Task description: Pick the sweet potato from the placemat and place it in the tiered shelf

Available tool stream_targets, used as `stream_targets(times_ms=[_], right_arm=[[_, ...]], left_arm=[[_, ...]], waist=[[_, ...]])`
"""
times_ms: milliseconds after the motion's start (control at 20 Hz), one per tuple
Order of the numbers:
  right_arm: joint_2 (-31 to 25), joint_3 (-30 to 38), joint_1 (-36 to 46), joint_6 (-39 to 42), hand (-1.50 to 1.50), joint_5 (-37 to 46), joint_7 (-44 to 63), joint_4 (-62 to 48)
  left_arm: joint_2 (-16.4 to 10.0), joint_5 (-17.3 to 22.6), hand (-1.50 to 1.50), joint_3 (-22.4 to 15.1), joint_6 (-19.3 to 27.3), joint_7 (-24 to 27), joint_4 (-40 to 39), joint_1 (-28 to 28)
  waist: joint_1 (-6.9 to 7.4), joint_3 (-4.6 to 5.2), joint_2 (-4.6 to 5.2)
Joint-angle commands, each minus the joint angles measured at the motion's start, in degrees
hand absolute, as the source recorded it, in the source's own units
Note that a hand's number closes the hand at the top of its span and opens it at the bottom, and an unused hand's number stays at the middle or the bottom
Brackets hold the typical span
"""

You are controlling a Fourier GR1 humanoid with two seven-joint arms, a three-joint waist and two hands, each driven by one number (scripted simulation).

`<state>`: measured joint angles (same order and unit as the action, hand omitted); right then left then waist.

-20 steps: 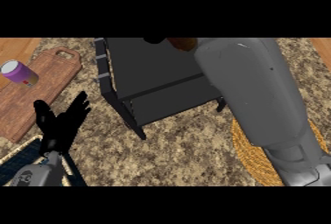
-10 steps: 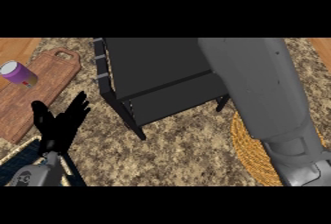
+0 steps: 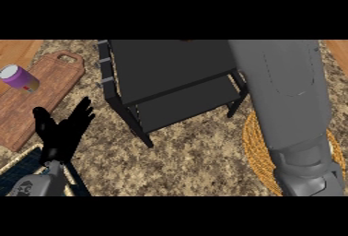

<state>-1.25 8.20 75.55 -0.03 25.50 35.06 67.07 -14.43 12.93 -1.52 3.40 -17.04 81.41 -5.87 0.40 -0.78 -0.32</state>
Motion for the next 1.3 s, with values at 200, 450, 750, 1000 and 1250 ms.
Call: stream_targets(times_ms=[200,450,750,1000,1250], right_arm=[[-3.3,9.4,3.6,-7.2,-1.50,-4.5,-0.1,-2.0],[-9.2,9.9,1.1,-9.5,-1.50,-0.7,2.8,1.0],[-15.6,17.8,-1.6,-12.3,-1.50,-4.1,2.2,-0.6],[-23.9,23.4,-6.0,-0.8,-1.50,-13.7,2.9,2.1],[-27.3,25.8,-9.3,3.1,-1.50,-18.6,0.0,1.4]], left_arm=[[2.5,-2.3,0.00,-1.4,2.3,0.1,-3.1,3.0],[2.0,-1.8,0.00,-0.4,2.5,-1.4,-2.4,2.2],[1.9,-2.6,0.00,-0.4,2.2,-0.4,-3.2,2.0],[0.2,-1.2,0.00,1.5,0.1,0.6,-3.2,4.7],[2.1,-2.0,0.00,1.0,1.9,-0.3,-3.7,3.2]], waist=[[0.37,0.80,0.57],[-0.56,0.79,0.28],[-0.48,0.77,0.48],[-0.97,0.74,0.28],[-0.58,0.76,0.36]])
